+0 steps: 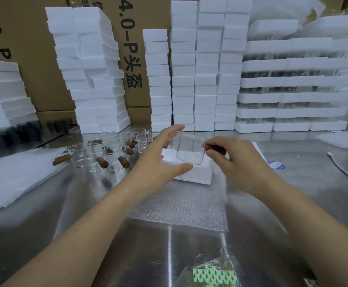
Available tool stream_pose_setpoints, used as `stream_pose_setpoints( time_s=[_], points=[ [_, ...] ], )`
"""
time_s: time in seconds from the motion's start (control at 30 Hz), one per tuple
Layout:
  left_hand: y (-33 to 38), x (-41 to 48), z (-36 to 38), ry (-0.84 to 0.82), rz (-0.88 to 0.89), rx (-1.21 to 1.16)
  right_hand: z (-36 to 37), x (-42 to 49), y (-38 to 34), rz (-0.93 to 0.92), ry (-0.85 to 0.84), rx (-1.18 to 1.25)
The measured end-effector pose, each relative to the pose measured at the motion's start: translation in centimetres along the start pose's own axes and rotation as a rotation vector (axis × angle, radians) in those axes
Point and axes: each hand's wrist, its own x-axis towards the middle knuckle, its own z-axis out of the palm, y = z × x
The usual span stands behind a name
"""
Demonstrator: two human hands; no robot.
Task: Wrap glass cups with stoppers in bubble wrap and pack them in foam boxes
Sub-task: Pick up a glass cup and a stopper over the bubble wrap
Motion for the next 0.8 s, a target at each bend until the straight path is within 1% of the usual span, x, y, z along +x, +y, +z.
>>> stream_pose_setpoints(
  time_s=[0.07, 0.13, 0.2, 0.27, 0.43, 0.53, 0.67, 0.73, 0.8],
  points=[
    [-0.4, 0.1, -0.1, 0.058, -0.070, 0.039, 0.1, 0.1, 0.5, 0.042, 0.052, -0.001],
    [-0.7, 0.4, -0.3, 0.116, -0.199, 0.078, 0.3, 0.1, 0.9, 0.075, 0.089, 0.042],
    [-0.9, 0.6, -0.5, 0.139, -0.318, 0.218, 0.5, 0.2, 1.2, 0.109, 0.111, 0.064],
    [-1.1, 0.4, -0.6, 0.124, -0.377, 0.344, 0.8, 0.1, 1.3, 0.142, 0.100, 0.033],
    [-1.2, 0.1, -0.8, 0.090, -0.391, 0.224, 1.5, -0.3, 1.0, 0.179, 0.058, -0.025],
    [-1.0, 0.0, -0.8, 0.154, -0.349, 0.260, 1.3, -0.4, 0.8, 0.186, 0.118, -0.010],
    [-0.3, 0.0, -1.3, 0.320, -0.158, 0.243, 0.3, -0.3, 0.5, 0.150, 0.267, 0.063],
    [0.0, 0.0, -1.2, 0.358, -0.074, 0.254, 0.0, -0.2, 0.2, 0.122, 0.329, 0.104],
    [0.4, 0.0, -0.9, 0.360, 0.005, 0.211, -0.1, -0.2, -0.3, 0.090, 0.362, 0.150]
  ],
)
